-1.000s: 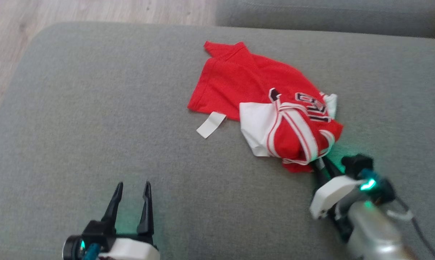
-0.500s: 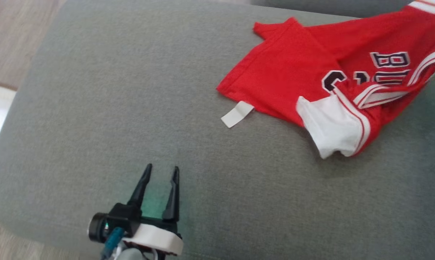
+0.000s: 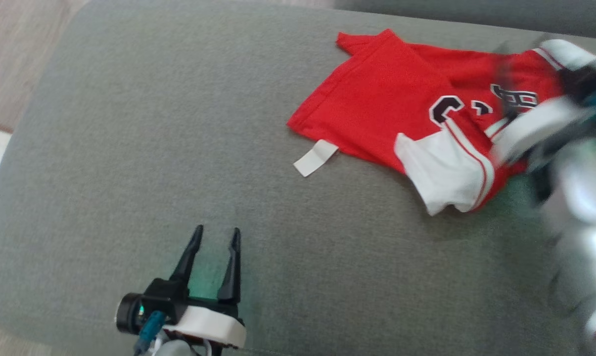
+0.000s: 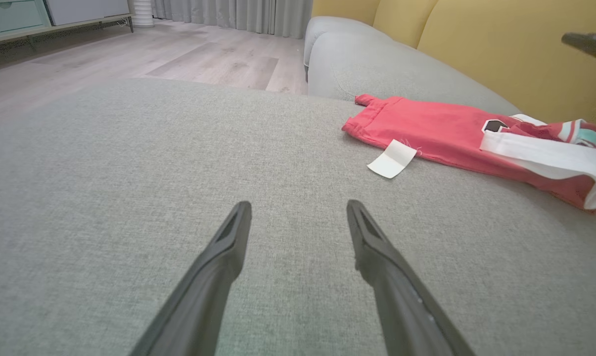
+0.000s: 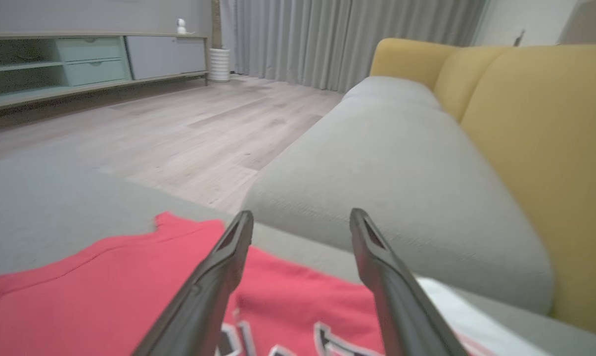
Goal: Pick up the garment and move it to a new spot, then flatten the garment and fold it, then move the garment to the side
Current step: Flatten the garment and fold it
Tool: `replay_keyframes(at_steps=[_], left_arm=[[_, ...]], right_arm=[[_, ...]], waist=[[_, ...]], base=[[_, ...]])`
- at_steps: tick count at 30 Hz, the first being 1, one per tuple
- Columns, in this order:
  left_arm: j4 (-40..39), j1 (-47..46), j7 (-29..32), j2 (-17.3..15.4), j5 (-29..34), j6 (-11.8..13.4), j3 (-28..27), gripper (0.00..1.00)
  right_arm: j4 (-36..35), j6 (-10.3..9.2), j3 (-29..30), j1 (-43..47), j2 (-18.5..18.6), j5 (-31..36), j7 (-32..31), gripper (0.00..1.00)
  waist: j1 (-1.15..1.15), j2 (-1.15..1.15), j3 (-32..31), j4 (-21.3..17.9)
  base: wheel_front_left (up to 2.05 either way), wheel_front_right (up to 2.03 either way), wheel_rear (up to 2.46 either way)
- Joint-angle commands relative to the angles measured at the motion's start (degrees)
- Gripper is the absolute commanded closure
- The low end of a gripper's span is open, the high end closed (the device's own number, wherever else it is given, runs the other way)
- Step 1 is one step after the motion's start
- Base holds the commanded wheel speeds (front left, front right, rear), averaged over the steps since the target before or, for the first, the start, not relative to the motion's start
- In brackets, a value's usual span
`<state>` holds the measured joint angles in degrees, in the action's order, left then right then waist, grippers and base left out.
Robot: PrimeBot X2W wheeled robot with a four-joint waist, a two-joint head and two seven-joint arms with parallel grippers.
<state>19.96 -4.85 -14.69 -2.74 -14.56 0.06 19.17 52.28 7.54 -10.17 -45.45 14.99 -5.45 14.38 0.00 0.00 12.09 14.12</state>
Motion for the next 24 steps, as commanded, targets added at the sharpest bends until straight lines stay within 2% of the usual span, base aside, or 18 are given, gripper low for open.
replay_keyframes(at_steps=[1, 5, 10, 19, 20, 22, 23, 24], left_arm=[[-1.76, -0.81, -0.30, -0.14, 0.10, 0.31, -2.40, 0.00], [-1.84, -0.31, -0.30, -0.14, 0.15, -0.03, -2.59, 0.00], [-1.37, -0.21, -0.30, -0.14, 0.28, -0.36, -2.09, 0.00], [-0.80, 0.94, -0.30, -0.14, -0.01, -0.50, -2.04, 0.00], [-0.88, 1.22, -0.30, -0.14, -0.20, -0.47, -2.08, 0.00], [-1.01, 1.51, -0.30, -0.14, -0.49, -0.37, -2.04, 0.00], [-1.08, 1.68, -0.30, -0.14, -0.67, -0.30, -2.02, 0.00], [-1.08, 1.68, -0.30, -0.14, -0.67, -0.30, -2.02, 0.00]], right_arm=[[-2.48, -0.05, -2.44, 2.18, -0.74, -1.56, 0.60, 0.00], [-6.30, -0.05, -10.66, 8.17, -4.09, -8.37, 0.61, 0.00], [-6.82, -0.05, -18.59, 10.68, -5.42, -15.77, 0.60, 0.00], [-2.26, -0.05, -24.81, 8.40, -4.32, -21.95, -3.66, 0.00], [-1.41, -0.05, -25.49, 7.85, -4.05, -22.48, -3.72, 0.05], [-0.58, -0.05, -26.05, 7.44, -3.81, -22.92, -3.52, 0.35], [0.06, -0.05, -26.32, 7.27, -3.70, -23.02, -3.63, 0.56], [0.06, -0.05, -26.32, 7.27, -3.70, -23.02, -3.63, 0.56]], waist=[[0.00, 0.00, -0.71, -1.11], [0.00, 0.00, -1.66, -2.20], [0.00, 0.00, -2.34, -2.12], [0.00, 0.00, -2.61, 0.24], [0.00, 0.00, -2.67, 0.64], [0.00, 0.00, -2.71, 0.94], [0.00, 0.00, -2.75, 1.05], [0.00, 0.00, -2.75, 1.05]], base=[[0.00, 0.00, 0.00], [0.00, 0.00, 0.00], [0.00, 0.00, 0.00], [0.00, 0.00, 0.00], [0.00, 0.00, 0.00], [0.00, 0.00, 0.00], [0.00, 0.00, 0.00], [0.00, 0.00, 0.00]])
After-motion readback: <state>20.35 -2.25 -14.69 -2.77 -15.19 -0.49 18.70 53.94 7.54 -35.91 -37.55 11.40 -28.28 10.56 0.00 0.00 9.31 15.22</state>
